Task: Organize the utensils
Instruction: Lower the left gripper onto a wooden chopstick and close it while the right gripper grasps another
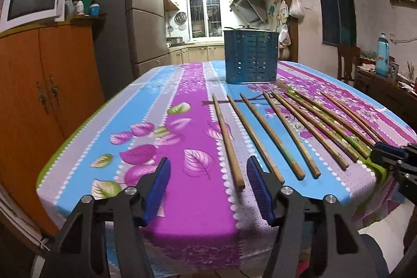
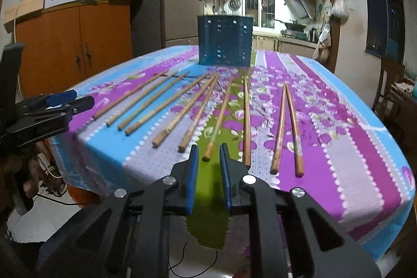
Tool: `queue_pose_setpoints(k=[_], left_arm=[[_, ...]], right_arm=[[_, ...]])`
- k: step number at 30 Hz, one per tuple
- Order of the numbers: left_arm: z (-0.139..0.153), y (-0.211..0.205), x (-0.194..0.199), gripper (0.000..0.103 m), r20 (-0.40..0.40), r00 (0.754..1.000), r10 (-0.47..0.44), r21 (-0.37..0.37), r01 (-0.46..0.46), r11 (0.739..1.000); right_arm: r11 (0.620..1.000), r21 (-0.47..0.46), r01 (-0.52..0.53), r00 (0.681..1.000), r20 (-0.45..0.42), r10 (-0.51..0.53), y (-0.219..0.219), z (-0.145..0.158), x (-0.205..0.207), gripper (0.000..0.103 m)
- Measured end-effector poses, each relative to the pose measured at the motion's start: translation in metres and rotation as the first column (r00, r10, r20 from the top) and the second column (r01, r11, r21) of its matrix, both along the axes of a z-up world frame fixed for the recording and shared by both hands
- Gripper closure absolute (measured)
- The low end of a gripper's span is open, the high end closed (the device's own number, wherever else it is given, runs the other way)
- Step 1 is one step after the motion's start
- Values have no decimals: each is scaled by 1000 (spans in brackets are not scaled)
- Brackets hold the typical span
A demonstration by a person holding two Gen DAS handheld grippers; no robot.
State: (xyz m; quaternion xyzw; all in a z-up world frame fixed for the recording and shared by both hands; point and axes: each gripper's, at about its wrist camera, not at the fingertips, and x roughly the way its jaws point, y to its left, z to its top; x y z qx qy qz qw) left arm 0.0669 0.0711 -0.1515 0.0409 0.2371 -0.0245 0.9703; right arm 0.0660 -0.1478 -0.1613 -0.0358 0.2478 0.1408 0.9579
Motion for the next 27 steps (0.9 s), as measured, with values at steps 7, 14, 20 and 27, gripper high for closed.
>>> queue_pose_setpoints(k=[7, 14, 20, 27], left_arm=[[-12, -8, 7, 45, 0, 1000, -26, -6, 26, 1000], [-20, -16, 6, 75, 27, 997, -70, -9, 71, 997], [-23, -22, 3, 81, 63, 996, -68, 8, 68, 998], [-27, -24, -1, 84, 97, 993, -63, 21, 61, 998]], right_arm=[[1000, 1, 18, 1000, 21, -18, -1, -4, 2, 88], [999, -22, 31, 998, 53, -30, -2, -7, 2, 88], [998, -42, 36, 997, 72, -33, 0, -8, 2, 88], [998, -54, 33, 995, 92, -28, 5, -9, 5, 88]])
